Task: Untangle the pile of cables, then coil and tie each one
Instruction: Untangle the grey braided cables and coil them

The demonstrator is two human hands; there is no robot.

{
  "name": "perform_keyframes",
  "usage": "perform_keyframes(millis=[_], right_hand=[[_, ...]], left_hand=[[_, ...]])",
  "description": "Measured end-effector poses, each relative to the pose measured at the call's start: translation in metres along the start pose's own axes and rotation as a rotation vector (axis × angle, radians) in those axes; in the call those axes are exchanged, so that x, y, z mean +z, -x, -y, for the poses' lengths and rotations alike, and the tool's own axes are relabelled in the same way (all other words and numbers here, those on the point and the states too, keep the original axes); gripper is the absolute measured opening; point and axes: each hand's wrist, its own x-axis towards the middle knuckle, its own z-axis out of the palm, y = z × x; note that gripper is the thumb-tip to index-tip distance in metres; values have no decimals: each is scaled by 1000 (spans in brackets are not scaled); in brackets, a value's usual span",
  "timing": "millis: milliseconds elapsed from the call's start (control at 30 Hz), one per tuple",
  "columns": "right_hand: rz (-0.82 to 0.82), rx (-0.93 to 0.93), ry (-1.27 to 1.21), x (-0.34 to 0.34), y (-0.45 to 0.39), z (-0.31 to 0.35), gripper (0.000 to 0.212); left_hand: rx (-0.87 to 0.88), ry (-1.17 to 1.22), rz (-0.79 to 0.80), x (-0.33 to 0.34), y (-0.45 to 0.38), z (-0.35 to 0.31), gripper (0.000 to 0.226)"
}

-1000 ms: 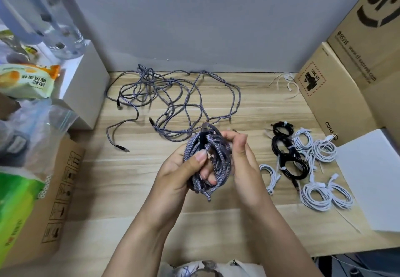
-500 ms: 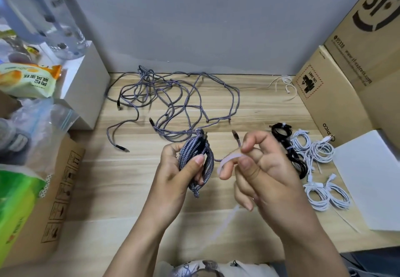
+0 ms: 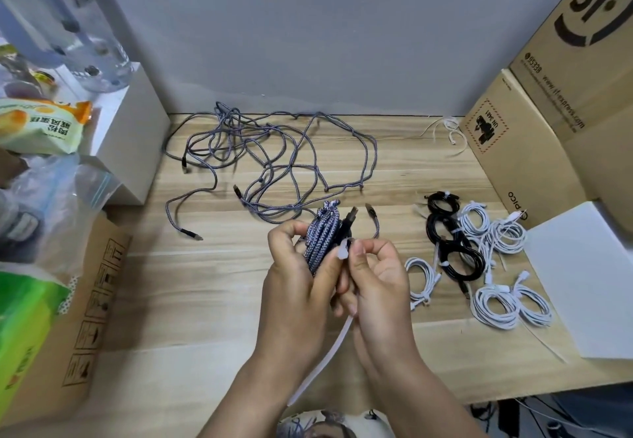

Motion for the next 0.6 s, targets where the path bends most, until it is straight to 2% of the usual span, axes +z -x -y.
perform_keyframes(millis=[233, 433, 533, 600], right_hand=[[-121, -67, 163, -3, -3, -7, 17], [-150, -136, 263, -5, -8, -12, 20], [-124, -154, 257, -6, -7, -13, 21], [-87, -153, 227, -5, -6, -13, 23]], left_hand=[[41, -217, -94, 2, -2, 12, 28], [62, -286, -110, 4, -2, 16, 28], [1, -190, -107, 4, -4, 17, 26], [-97, 6, -99, 3, -6, 16, 28]])
